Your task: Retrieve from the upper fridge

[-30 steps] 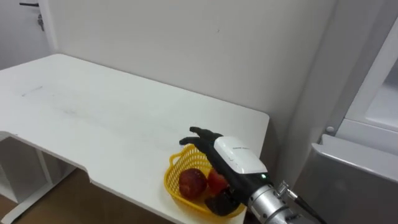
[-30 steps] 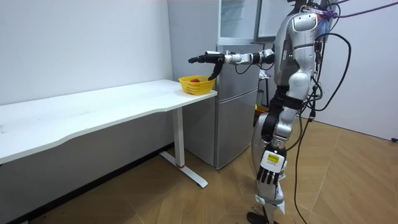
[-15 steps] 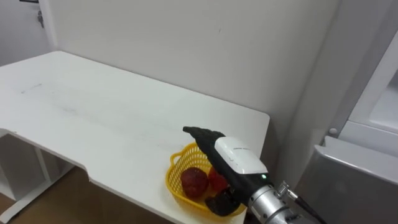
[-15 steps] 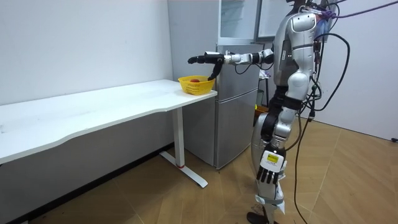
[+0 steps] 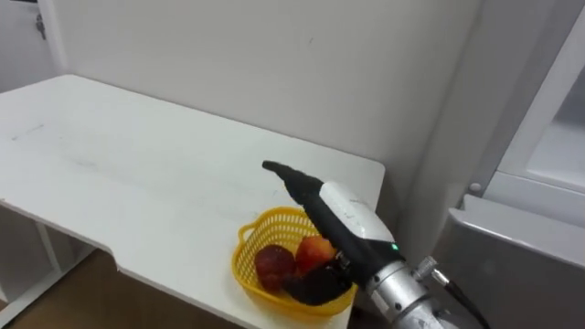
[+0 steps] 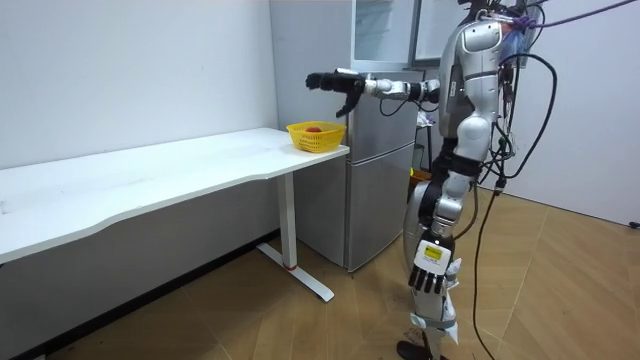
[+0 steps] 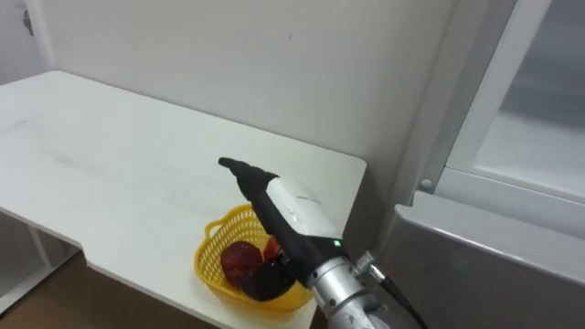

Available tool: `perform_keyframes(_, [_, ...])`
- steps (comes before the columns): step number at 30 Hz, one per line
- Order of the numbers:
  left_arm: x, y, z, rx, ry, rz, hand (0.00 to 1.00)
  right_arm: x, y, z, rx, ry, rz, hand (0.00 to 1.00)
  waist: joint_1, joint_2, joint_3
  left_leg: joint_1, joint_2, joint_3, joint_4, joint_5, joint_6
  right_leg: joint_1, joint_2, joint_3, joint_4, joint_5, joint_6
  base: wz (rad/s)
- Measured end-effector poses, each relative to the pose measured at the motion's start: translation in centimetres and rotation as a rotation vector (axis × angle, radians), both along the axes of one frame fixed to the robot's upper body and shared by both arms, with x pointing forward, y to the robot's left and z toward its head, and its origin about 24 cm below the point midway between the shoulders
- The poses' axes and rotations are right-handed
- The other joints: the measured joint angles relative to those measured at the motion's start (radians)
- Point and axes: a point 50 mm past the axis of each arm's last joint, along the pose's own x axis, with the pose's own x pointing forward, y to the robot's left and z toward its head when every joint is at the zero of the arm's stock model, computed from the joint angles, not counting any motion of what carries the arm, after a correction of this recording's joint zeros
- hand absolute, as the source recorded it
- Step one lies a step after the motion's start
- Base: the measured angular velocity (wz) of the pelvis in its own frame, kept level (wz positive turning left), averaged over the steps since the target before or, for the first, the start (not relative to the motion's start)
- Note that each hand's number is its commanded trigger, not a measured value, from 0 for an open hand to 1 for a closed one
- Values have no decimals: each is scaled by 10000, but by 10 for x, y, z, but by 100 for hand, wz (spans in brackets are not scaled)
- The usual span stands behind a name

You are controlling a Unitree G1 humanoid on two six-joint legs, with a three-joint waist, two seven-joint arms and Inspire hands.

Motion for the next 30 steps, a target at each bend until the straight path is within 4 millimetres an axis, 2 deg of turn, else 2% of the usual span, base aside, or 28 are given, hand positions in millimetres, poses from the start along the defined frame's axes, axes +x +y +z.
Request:
perform_keyframes(2, [-3,0,0,15,67,21,0,-12,-4,3,767,-53,180,0,-327,141,-4,135,3,100,-1,0,0,123,1,27,-2,1,1,-6])
perform_keyframes(4, [-7,-4,-2,-25,102,66,0,-23,-10,-1,1327,184,159,0,-643,385,-62,360,-2,492,-30,0,0,220,5,268,0,-1,38,-23])
perform_keyframes(6, [-6,-8,-3,-32,35,58,0,-25,-14,2,1469,0,90,0,-886,516,-46,456,-3,701,-102,-2,3,209,20,410,21,7,53,-28])
perform_keyframes(8, [-6,-8,-3,32,8,58,0,-33,-20,7,1873,-474,11,0,-1231,624,-112,512,29,889,-188,-11,10,100,117,659,32,28,39,-24])
perform_keyframes(11, [-10,-10,-3,35,30,162,0,-41,-32,6,2298,-600,-587,0,-1447,693,-143,602,34,1025,-273,-14,6,21,176,857,85,37,25,-22])
perform_keyframes(14, [-15,-10,-4,88,149,220,0,-47,-48,14,2822,-1049,-1258,0,-1868,707,-156,599,22,1283,-280,-17,4,-157,210,1108,180,66,5,-24])
perform_keyframes(19, [-22,-10,-4,124,341,280,0,-56,-66,26,3455,-2173,-2233,0,-2456,766,-154,626,32,1413,-272,-32,1,-241,281,1382,172,104,-9,-15])
perform_keyframes(23, [-28,-11,-4,73,561,317,0,-67,-85,27,4118,-2818,-3416,0,-2824,842,-247,657,30,1466,-275,-33,1,-273,321,1508,174,104,-8,-7])
perform_keyframes(27, [-28,-15,-5,100,562,269,0,-71,-90,27,4538,-3232,-3928,0,-3040,931,-230,683,18,1690,-273,-34,1,-399,345,1662,281,106,-12,-16])
perform_keyframes(30, [-28,-17,-6,132,536,309,0,-75,-101,28,4822,-3649,-4696,0,-3129,1014,-202,679,17,1824,-282,-81,-3,-528,361,1767,378,103,-15,-12])
